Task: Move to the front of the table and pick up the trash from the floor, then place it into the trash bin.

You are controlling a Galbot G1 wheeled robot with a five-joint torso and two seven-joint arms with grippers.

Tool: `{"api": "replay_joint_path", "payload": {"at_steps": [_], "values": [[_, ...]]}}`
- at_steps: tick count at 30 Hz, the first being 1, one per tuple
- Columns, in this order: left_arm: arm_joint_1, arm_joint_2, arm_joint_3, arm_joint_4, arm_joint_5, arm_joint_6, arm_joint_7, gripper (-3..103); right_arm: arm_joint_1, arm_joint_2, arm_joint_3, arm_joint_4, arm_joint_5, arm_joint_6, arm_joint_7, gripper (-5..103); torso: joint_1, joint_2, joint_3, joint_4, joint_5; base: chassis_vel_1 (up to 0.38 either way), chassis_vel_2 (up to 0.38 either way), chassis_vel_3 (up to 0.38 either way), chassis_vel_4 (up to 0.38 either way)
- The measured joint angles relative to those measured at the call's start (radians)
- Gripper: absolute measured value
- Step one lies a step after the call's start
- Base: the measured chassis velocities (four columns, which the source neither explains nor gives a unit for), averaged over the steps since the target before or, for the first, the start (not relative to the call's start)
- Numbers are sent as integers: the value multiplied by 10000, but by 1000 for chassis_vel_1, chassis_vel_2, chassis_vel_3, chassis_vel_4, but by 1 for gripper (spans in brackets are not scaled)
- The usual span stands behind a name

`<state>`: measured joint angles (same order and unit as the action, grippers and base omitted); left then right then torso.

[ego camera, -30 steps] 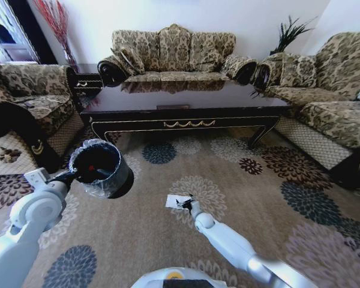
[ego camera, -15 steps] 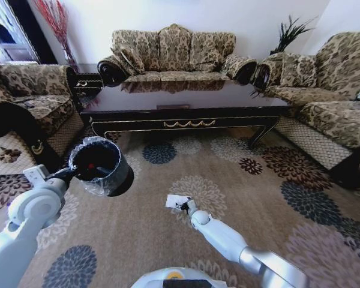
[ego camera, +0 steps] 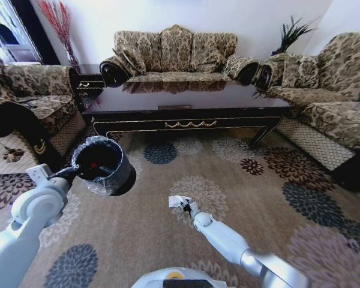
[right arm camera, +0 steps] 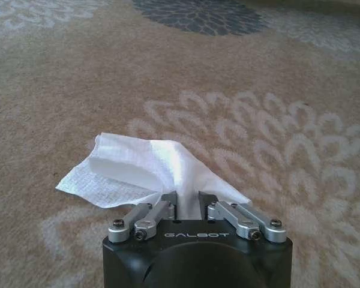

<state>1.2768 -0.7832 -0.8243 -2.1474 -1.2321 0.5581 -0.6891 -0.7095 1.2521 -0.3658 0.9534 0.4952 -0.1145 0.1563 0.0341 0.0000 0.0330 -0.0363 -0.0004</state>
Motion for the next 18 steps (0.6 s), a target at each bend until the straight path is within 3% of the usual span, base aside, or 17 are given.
{"api": "replay_joint_path", "payload": {"at_steps": [5, 7, 12, 18], "values": [[4, -12, 6, 10, 43, 0, 0, 3, -108, -238, -21, 405, 136, 110, -3, 8, 0, -1, 2, -4, 0, 0, 0, 0, 0], [20, -41, 37, 21, 84, 0, 11, 3, -225, -540, 32, 861, 117, 491, -251, 1, 0, -1, 2, -3, 2, 0, 0, 0, 0], [77, -77, 53, 41, 144, -13, 24, 3, -555, -1268, 363, 1774, 39, 1286, -878, 0, 1, 0, 1, -1, 2, 0, 0, 0, 0], [227, -147, 97, 55, 299, -54, 77, 3, -1333, -2115, 1113, 3400, 324, 1559, -1054, 0, 0, -1, 1, -1, 5, 0, 0, 0, 0]]}}
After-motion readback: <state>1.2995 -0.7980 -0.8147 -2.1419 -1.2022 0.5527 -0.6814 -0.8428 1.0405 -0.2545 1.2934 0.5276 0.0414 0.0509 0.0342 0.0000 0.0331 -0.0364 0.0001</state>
